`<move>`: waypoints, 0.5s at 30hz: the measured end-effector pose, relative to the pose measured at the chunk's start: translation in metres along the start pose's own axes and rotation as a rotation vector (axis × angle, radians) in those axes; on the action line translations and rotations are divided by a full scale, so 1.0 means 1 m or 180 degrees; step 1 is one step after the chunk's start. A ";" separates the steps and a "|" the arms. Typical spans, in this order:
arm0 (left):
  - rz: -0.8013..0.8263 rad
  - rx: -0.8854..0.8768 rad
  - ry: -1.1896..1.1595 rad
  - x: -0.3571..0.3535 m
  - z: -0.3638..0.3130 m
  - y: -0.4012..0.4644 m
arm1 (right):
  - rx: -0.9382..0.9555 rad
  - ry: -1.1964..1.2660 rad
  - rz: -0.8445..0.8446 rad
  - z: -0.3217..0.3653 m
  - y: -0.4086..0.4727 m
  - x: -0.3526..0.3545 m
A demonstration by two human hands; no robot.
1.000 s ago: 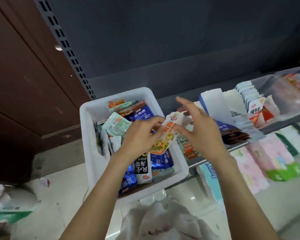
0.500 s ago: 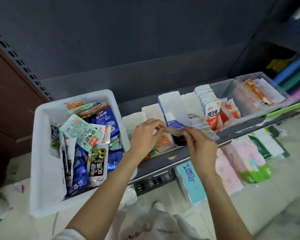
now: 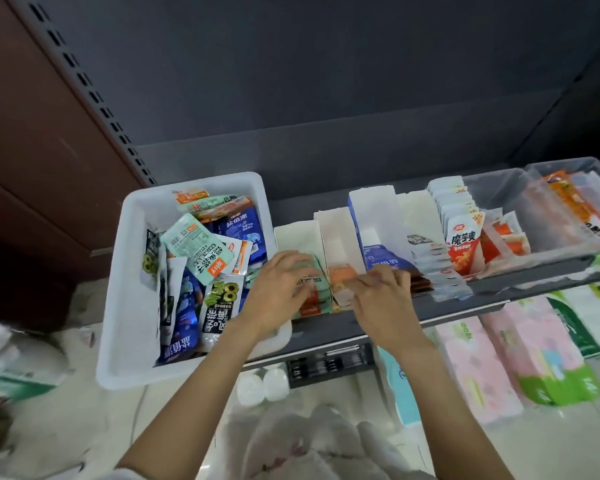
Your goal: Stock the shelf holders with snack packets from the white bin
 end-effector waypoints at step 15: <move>-0.0014 0.1749 0.0800 0.075 0.170 -0.092 | 0.1324 0.0525 0.1304 0.230 0.089 -0.083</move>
Point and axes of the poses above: each hand's wrist, its own y-axis towards the middle knuckle, its own x-axis out of the back of the hand, z = x × y, the point moved 9 cm from there along y, towards the middle knuckle, and after that the axes turned 10 degrees about -x, right-handed, at the moved point
